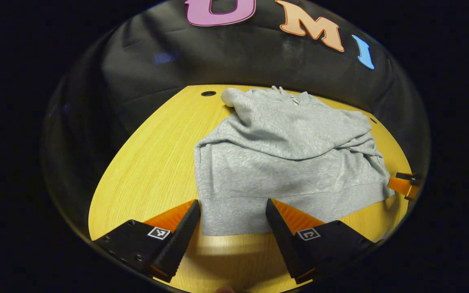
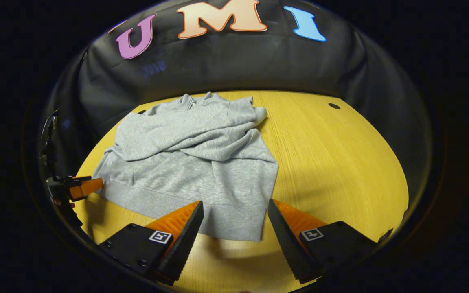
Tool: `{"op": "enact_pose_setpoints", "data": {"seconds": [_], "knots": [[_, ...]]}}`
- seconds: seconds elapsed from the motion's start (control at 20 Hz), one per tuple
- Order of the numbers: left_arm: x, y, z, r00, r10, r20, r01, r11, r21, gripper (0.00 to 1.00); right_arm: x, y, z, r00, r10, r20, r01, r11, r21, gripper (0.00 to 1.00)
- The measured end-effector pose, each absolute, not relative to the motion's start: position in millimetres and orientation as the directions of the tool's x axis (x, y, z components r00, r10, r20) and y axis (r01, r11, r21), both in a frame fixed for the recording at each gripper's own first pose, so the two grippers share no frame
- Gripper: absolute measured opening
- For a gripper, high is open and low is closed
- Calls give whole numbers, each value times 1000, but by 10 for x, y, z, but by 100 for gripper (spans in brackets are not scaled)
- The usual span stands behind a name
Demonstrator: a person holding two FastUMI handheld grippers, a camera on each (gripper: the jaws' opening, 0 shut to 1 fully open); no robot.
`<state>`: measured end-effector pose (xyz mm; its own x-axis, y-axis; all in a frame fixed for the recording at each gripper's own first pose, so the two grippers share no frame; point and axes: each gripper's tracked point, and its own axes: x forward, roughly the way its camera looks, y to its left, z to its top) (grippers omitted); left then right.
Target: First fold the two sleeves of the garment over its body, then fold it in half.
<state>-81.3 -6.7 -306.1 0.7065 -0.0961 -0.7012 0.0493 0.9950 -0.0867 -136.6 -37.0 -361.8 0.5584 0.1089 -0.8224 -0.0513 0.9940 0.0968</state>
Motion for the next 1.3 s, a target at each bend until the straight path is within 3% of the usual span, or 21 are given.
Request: {"op": "enact_pose_setpoints", "data": {"seconds": [0.3,0.4,0.45,0.55,0.6,0.65,0.7,0.75,0.8,0.85,1.3], "knots": [[-830,-74,-3094,725,-110,-680,67,994,-89,97,-1429,-365,-3757,536,101,-838,-74,995,72,99],[-824,-121,-3101,721,-119,-682,85,993,-84,94,-1433,-381,-3764,538,112,-836,-69,994,89,99],[-825,-150,-3102,712,-125,-691,90,992,-87,87,-1438,-367,-3749,535,124,-836,-78,992,97,96],[-822,-235,-3108,701,-154,-696,117,988,-101,75,-1435,-295,-3757,527,149,-836,-82,989,125,75],[-822,-277,-3093,699,-170,-695,135,985,-106,66,-1434,-242,-3766,522,163,-837,-77,987,144,56],[-812,-326,-3083,698,-188,-691,148,982,-118,50,-1447,-191,-3761,513,175,-840,-66,984,165,46],[-812,-391,-3077,698,-216,-683,161,976,-145,42,-1444,-186,-3762,510,172,-843,-48,984,171,25],[-796,-406,-3082,704,-212,-678,143,977,-157,20,-1443,-177,-3769,497,181,-849,-43,982,184,20],[-807,-402,-3079,710,-210,-672,127,977,-172,9,-1448,-158,-3777,487,198,-851,-31,977,210,20],[-807,-399,-3072,713,-208,-670,108,976,-187,4,-1454,-163,-3750,472,212,-856,-15,972,233,11],[-901,-401,-3074,636,-247,-731,68,961,-266,0,-1422,-161,-3635,422,260,-869,-10,959,283,10]]}}
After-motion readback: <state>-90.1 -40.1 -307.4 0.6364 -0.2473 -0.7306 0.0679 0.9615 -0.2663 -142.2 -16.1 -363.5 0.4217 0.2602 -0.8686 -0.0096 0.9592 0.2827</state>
